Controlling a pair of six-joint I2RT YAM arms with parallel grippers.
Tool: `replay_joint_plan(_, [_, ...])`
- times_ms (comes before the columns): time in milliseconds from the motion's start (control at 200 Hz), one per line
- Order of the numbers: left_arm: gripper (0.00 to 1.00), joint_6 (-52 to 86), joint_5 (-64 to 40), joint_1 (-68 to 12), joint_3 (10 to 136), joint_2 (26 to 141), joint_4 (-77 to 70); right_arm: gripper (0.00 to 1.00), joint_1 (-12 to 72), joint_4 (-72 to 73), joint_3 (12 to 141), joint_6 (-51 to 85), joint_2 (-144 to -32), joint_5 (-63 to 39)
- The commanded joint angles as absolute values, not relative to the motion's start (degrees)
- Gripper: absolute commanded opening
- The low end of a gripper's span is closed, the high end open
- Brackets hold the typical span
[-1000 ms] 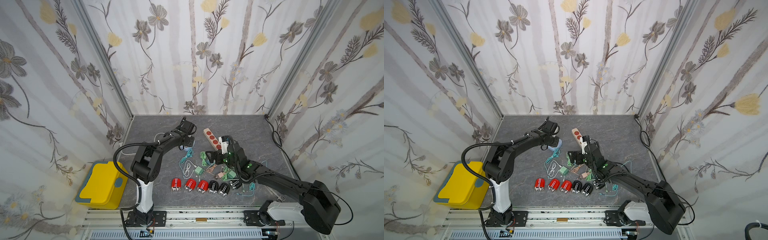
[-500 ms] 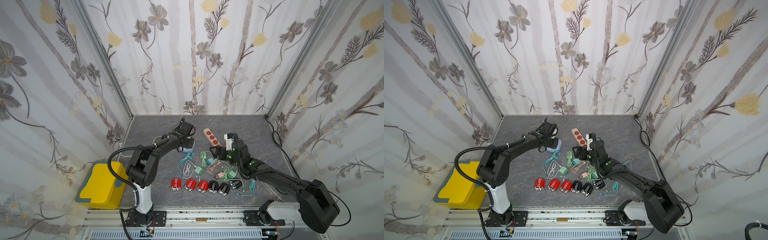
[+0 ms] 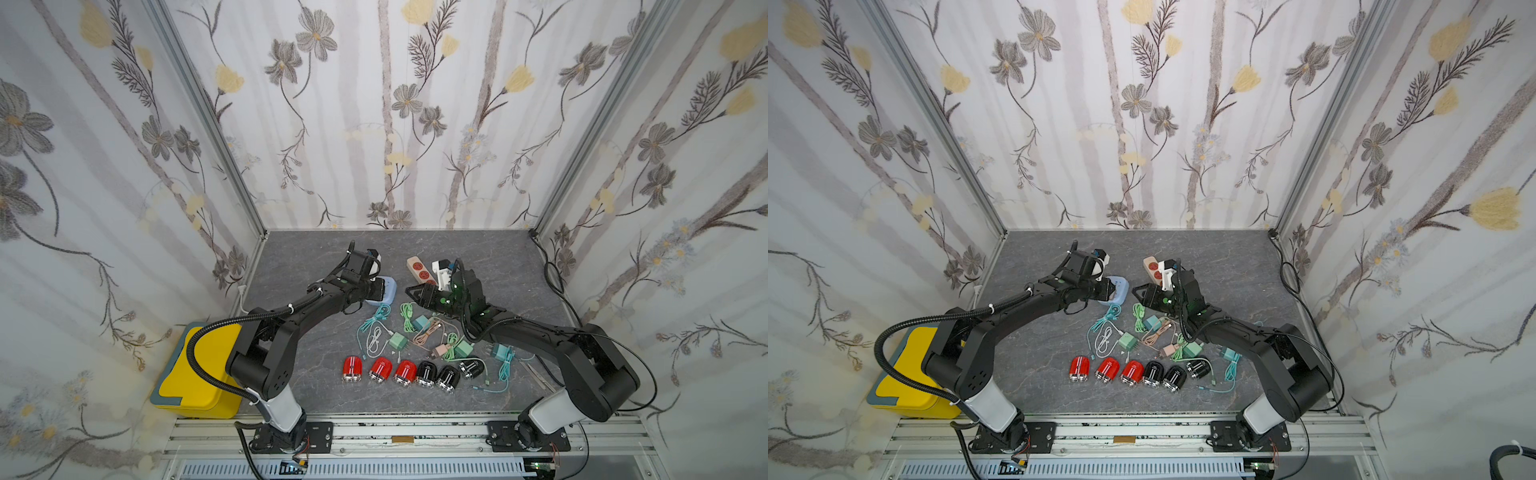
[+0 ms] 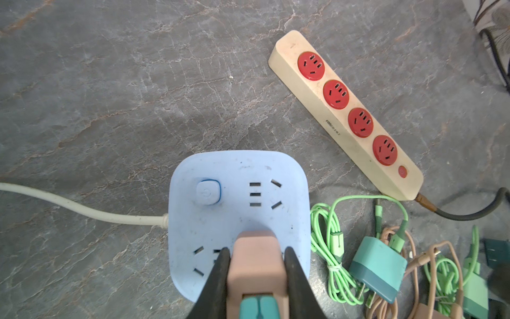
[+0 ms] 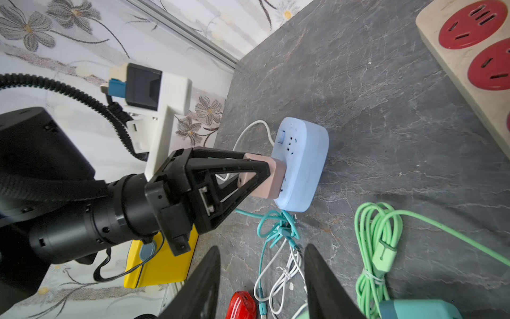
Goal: Unplug the electric shaver
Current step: Remove the plug from the socket.
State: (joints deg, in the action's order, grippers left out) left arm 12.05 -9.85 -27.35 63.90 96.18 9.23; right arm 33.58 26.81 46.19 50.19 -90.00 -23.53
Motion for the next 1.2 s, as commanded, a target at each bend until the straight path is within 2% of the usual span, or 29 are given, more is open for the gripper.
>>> replay_joint_plan(0, [0.19, 13.5, -14.2, -26.4, 62.1, 94.2, 3.4, 0.49, 33.7, 31.4, 48.3, 51.9, -93.2, -25.8])
replay_joint_plan(240, [0.17, 13.7, -19.7, -24.4, 59.0, 91.4, 0.3, 0.46, 34.0, 31.0, 52.1, 50.9, -98.7, -26.5])
replay_joint_plan(884, [0.15, 16.3, -22.5, -23.7, 56.5, 89.0, -2.2, 0.42, 34.8, 31.2, 58.4, 50.6, -107.0, -26.2])
replay_joint_plan(1194, [0.14, 17.6, -24.7, -22.8, 54.9, 88.4, -4.5, 0.32, 35.0, 33.3, 58.3, 52.4, -107.4, -26.6])
